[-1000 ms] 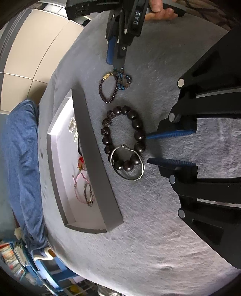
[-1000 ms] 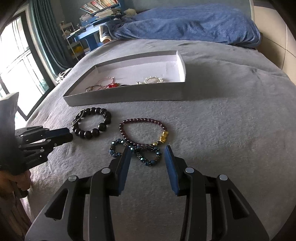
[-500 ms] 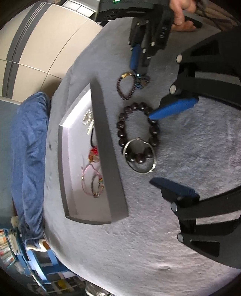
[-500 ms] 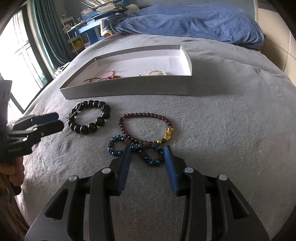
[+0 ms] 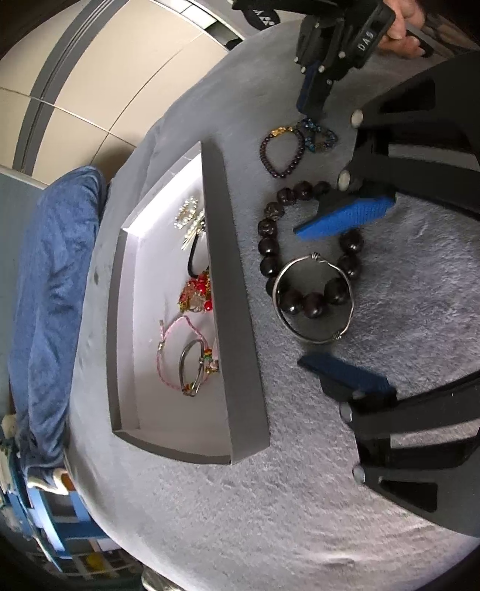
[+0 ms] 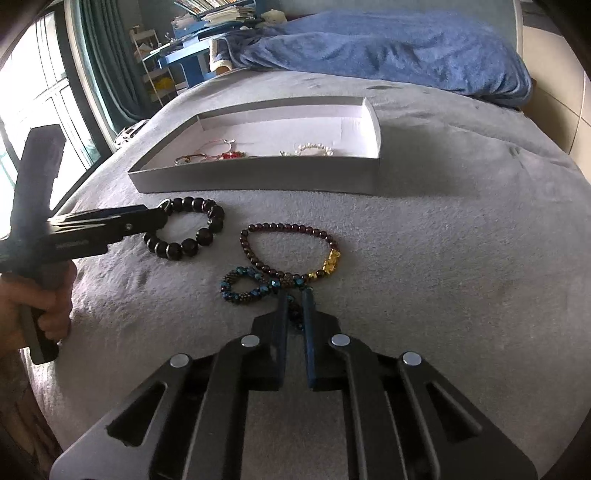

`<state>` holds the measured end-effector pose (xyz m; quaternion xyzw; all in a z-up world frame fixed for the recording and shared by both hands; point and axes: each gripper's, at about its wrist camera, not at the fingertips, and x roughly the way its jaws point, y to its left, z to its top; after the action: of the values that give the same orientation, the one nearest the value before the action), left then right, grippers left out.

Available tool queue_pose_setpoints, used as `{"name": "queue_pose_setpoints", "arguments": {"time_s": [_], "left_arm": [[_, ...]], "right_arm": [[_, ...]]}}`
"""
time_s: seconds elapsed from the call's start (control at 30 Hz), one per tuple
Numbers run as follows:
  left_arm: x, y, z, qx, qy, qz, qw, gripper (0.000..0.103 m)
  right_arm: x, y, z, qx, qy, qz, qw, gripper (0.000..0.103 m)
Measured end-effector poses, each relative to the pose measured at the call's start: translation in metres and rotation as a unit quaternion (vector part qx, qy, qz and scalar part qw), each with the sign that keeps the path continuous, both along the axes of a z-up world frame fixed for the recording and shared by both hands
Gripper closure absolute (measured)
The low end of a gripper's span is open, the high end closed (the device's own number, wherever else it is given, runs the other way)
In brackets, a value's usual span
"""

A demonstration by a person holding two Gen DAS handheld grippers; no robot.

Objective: Organize jewelry
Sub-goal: 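Grasp the second silver bangle with the left gripper while the right grasps the blue beaded bracelet, then lift the bangle with the left gripper while the right gripper lifts the blue bracelet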

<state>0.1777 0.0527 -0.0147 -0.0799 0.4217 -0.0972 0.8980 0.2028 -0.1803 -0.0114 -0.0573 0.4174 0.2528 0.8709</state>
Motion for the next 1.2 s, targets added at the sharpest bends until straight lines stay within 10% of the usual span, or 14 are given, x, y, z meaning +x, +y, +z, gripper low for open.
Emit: {"name": "queue_pose_setpoints", "arguments": {"time_s": [0.67, 0.87, 1.2], "left_arm": [[-0.025, -0.01, 0.03, 0.059, -0.051, -0.024, 0.9967, 0.052], [-0.024, -0.005, 0.035, 0.044, -0.056, -0.016, 0.9973, 0.052], [-0.026, -0.005, 0.036, 0.04, -0.056, -0.017, 0.9975, 0.052]], "right_arm": [[0.007, -0.02, 0.033, 0.077, -0.017, -0.039, 0.996, 0.103], [0.01, -0.025, 0.018, 0.067, 0.006, -0.05, 0.996, 0.07], [0.014, -0.014, -0.013, 0.032, 0.038, -0.025, 0.998, 0.07]]}}
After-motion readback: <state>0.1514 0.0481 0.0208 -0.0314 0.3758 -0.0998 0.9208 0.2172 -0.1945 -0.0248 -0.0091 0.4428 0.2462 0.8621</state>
